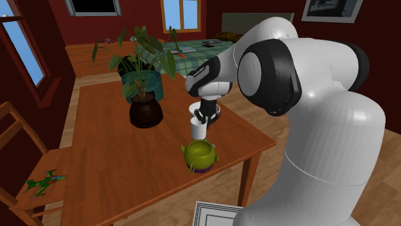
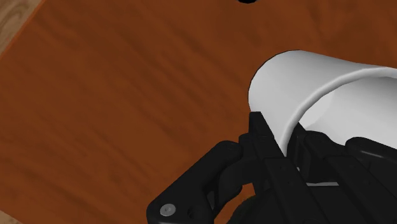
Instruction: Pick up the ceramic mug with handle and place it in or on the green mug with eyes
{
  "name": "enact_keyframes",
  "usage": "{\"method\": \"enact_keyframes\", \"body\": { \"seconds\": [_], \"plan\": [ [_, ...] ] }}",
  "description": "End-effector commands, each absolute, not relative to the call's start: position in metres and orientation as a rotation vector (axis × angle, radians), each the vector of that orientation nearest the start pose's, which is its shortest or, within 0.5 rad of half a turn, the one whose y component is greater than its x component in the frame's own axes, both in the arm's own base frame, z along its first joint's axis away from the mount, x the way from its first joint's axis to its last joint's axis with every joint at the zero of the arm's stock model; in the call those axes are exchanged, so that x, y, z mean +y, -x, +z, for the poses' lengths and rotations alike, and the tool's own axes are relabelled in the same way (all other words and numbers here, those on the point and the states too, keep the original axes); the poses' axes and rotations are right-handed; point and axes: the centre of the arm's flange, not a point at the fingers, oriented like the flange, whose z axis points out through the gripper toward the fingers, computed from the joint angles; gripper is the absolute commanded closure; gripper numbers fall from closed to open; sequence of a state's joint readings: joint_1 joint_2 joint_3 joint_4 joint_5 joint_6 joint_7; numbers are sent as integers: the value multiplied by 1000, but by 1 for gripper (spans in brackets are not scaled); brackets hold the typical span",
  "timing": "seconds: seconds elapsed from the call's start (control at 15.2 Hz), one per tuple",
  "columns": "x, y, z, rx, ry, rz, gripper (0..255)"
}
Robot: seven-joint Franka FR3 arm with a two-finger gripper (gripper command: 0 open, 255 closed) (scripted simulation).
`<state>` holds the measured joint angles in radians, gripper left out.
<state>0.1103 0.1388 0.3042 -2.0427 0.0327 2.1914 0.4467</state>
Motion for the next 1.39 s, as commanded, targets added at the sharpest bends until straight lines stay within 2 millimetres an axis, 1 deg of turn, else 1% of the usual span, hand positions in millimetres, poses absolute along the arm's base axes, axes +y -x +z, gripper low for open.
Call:
{"method": "enact_keyframes", "body": {
  "seconds": [0.0, 1.32],
  "plan": [
    [230, -527, 389, 83, 3072, 22, 255],
    [230, -527, 495, 83, 3072, 22, 255]
  ]
}}
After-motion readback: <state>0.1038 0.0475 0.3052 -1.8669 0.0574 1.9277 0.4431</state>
